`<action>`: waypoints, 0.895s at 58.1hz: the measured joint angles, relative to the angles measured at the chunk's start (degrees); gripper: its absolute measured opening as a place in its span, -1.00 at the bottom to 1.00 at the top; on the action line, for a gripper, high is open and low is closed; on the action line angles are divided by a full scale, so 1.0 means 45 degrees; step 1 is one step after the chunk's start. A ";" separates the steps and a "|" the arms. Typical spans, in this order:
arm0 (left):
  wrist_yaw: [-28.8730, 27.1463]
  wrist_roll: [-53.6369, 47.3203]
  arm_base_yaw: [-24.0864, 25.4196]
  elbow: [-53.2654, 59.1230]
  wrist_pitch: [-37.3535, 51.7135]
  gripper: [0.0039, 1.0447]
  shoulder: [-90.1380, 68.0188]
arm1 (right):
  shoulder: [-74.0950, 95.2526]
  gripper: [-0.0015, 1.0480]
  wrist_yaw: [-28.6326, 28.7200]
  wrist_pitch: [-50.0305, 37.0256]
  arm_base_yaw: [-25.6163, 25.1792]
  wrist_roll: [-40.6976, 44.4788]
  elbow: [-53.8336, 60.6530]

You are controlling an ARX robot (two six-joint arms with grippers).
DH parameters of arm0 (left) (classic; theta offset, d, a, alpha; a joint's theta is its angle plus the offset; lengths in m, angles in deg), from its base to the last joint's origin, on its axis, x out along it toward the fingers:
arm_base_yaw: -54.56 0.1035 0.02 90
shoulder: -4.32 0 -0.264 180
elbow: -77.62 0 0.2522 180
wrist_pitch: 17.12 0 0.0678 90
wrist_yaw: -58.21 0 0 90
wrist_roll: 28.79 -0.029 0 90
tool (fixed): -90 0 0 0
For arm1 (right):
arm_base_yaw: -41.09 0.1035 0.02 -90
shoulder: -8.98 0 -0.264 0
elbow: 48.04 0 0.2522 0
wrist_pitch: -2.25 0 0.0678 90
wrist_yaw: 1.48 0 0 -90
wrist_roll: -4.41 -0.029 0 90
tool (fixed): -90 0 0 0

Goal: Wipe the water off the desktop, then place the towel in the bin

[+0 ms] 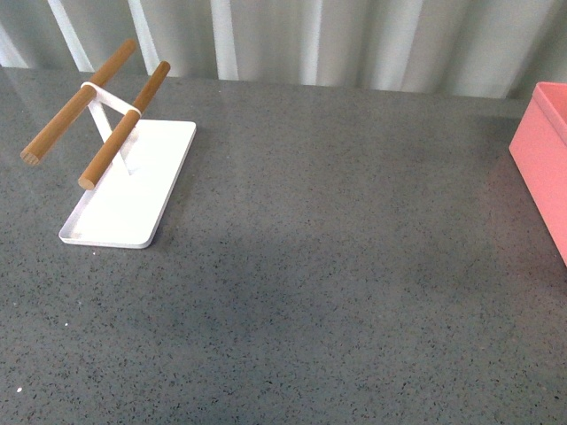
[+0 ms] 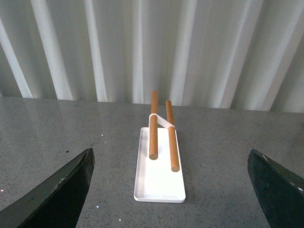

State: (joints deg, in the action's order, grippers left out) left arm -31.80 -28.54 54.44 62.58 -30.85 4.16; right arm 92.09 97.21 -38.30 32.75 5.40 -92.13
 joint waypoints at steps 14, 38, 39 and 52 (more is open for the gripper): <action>0.0000 0.0005 0.0000 0.0000 0.0000 0.88 -0.0005 | -0.1821 -0.93 -0.0622 -0.0209 0.0520 0.0000 0.2686; 0.0000 0.0005 0.0000 0.0000 0.0000 0.88 -0.0005 | -0.5576 -0.93 -0.1812 0.0908 0.1817 0.0000 0.5197; 0.0000 0.0005 0.0000 0.0000 0.0000 0.88 -0.0005 | -0.5756 -0.93 -0.1821 0.1005 0.1817 0.0000 0.5275; 0.0000 0.0005 0.0000 0.0000 0.0000 0.88 0.0000 | -0.7645 -0.93 -0.1870 0.1836 0.1817 -0.0005 0.6285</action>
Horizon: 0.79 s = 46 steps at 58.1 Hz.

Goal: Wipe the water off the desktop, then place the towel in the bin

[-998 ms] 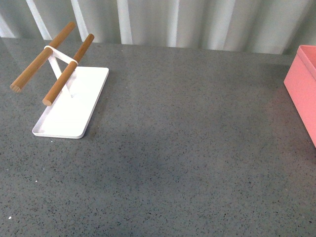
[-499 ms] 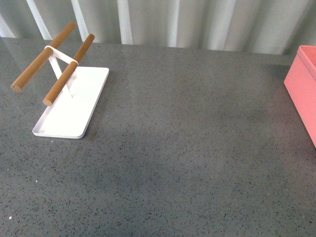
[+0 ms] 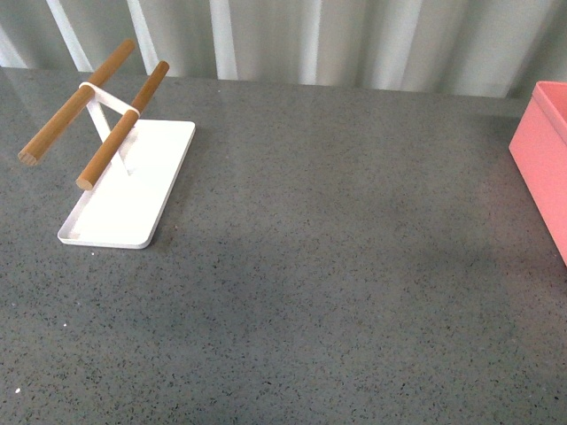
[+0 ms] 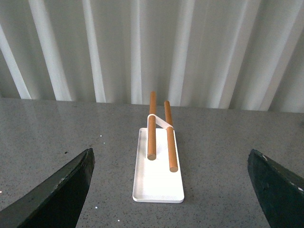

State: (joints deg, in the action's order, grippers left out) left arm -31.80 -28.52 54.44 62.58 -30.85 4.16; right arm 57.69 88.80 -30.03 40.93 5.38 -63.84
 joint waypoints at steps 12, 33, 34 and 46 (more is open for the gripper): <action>0.0000 0.0000 0.0000 0.0000 0.0000 0.88 0.0000 | -0.2064 -0.93 -0.0005 0.1778 0.0010 0.0000 0.0112; 0.0000 0.0000 0.0000 0.0000 0.0000 0.88 0.0000 | -0.5158 -0.93 -0.0010 0.4595 0.0010 -0.0053 0.0155; 0.0000 -0.0005 0.0000 0.0000 0.0000 0.88 0.0000 | -0.5221 -0.93 -0.0015 0.4653 0.0010 -0.0053 0.0155; 0.0000 0.0000 0.0000 0.0000 0.0000 0.88 0.0000 | -0.6416 -0.93 -0.0015 0.5804 0.0010 -0.0078 0.0160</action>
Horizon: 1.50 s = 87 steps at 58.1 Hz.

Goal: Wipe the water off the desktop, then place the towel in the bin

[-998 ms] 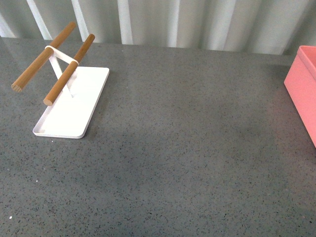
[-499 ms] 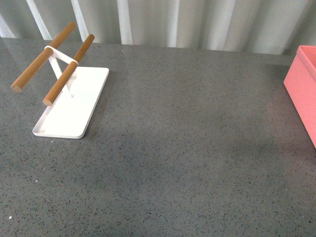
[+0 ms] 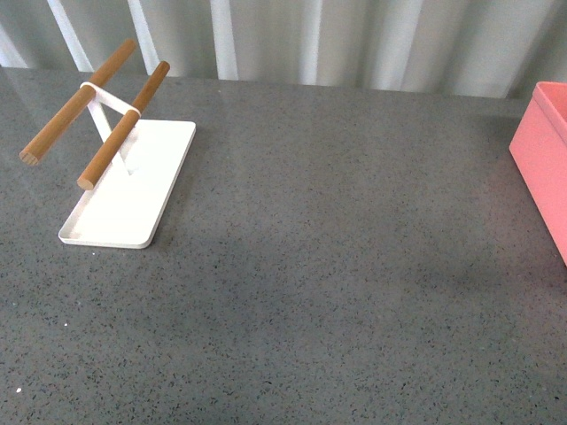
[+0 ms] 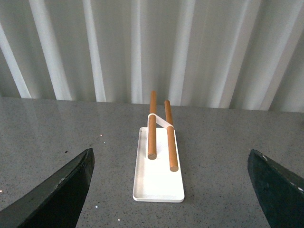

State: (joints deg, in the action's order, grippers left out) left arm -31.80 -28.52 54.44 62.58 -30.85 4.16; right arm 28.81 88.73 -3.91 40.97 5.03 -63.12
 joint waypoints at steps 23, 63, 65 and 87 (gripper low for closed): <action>0.0000 0.0000 0.0000 0.0000 0.0000 0.88 0.0000 | -0.1676 -0.93 -0.0029 0.1651 0.0005 -0.0010 0.0000; 0.0000 -0.0005 0.0000 0.0000 0.0000 0.88 0.0010 | -0.4352 -0.55 -0.0039 0.4405 0.0005 -0.0015 -0.0005; 0.0000 -0.0005 0.0000 0.0000 0.0000 0.88 0.0010 | -0.4352 -0.38 -0.0039 0.4405 0.0005 -0.0015 -0.0005; 0.0000 0.0000 0.0000 0.0000 0.0000 0.88 0.0010 | -0.4352 0.89 -0.0039 0.4405 0.0005 -0.0024 -0.0005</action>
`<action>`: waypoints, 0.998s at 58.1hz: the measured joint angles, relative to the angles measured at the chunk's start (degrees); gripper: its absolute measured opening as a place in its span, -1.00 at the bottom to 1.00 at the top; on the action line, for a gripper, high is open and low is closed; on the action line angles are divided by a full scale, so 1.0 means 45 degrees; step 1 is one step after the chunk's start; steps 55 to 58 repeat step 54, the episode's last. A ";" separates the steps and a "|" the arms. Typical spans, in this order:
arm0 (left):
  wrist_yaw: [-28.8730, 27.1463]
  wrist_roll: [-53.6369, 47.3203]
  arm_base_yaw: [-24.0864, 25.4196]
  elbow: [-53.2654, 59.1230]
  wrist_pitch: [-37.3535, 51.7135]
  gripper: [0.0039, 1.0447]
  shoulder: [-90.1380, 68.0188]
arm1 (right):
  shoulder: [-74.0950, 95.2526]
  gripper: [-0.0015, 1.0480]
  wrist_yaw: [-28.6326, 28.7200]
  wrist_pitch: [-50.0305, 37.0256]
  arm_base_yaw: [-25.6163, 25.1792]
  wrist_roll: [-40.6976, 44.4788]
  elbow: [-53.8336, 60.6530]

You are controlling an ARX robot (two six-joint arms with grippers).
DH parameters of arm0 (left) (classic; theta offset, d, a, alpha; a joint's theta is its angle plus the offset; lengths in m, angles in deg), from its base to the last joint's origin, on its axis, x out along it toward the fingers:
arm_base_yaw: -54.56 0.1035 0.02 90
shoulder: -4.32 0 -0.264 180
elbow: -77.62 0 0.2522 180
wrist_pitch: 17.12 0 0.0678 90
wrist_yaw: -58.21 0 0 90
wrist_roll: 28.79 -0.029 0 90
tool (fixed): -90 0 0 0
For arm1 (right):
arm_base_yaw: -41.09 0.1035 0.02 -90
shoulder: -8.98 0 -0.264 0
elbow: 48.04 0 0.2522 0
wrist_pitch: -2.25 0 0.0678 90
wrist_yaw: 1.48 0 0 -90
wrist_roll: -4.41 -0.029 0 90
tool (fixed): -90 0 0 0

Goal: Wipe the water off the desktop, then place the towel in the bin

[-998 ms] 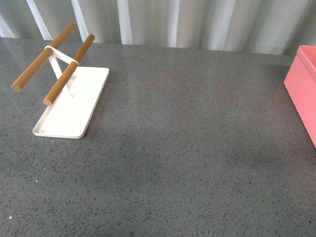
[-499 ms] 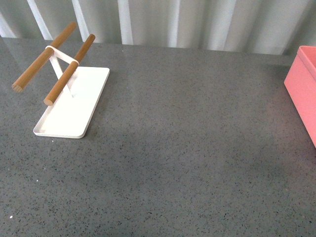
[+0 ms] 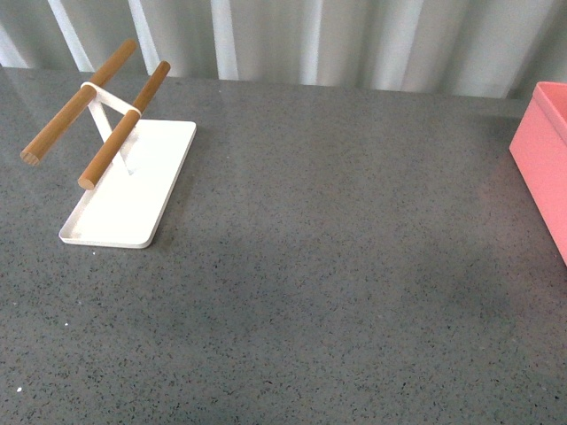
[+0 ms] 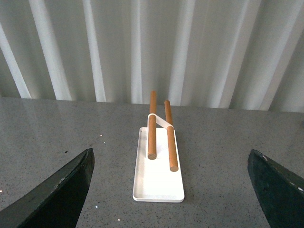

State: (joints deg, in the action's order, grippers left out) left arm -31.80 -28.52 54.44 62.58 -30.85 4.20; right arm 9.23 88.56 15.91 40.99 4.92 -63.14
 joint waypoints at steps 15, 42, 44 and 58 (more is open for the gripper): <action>0.0000 0.0000 0.0000 0.0000 0.0000 0.88 0.0000 | 0.0000 0.86 0.0000 0.0000 0.0000 -0.0005 0.0000; 0.0000 -0.0005 0.0000 0.0000 0.0000 0.88 0.0000 | 0.0000 0.86 0.0000 0.0000 0.0000 -0.0005 0.0000; 0.0000 0.0000 0.0000 0.0000 0.0000 0.88 0.0000 | 0.0000 0.86 0.0000 0.0000 0.0000 -0.0005 0.0000; 0.0000 0.0000 0.0000 0.0000 0.0000 0.88 0.0000 | 0.0000 0.86 0.0000 0.0000 0.0000 -0.0005 0.0000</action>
